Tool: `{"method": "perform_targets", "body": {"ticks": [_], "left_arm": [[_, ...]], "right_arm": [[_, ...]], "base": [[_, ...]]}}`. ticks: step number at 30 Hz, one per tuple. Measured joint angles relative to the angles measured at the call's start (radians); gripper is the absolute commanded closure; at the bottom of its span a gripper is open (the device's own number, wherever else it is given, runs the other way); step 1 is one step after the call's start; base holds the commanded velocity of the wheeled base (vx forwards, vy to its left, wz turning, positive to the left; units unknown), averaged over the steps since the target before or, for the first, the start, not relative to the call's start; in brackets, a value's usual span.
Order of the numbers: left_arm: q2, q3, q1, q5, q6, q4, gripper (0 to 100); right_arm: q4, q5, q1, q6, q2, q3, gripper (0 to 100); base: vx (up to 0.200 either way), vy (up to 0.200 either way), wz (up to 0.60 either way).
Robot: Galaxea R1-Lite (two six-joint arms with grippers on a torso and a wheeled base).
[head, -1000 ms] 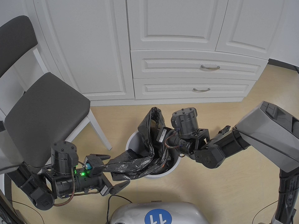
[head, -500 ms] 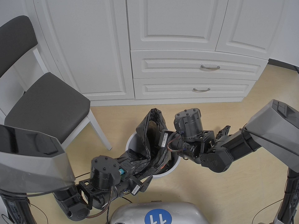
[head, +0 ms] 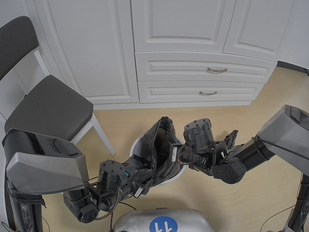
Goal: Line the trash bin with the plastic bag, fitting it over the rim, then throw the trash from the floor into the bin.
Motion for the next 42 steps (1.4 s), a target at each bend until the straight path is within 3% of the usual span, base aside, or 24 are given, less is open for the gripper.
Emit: {"method": "perform_targets", "body": {"ticks": [18,19,31,42], "left_arm": [[0.085,-0.075,0.028,0.075,-0.006,-0.005,0],[0.086,-0.077,0.029,0.074,-0.008,-0.005,100],[0.072,-0.083,0.058,0.068,-0.010,-0.086,100],[0.042,-0.124,0.109,0.067,-0.031,-0.079,100]], "right_arm": [[-0.001,0.000,0.007,-0.007,-0.026,0.025,100],[-0.001,0.000,0.008,-0.007,-0.027,0.027,100],[-0.002,0.000,-0.007,-0.084,-0.044,0.066,100],[-0.011,0.001,-0.082,-0.305,-0.057,0.170,100]], "base": [[0.000,0.000,0.00],[0.000,0.000,0.00],[0.000,0.000,0.00],[0.000,0.000,0.00]]}}
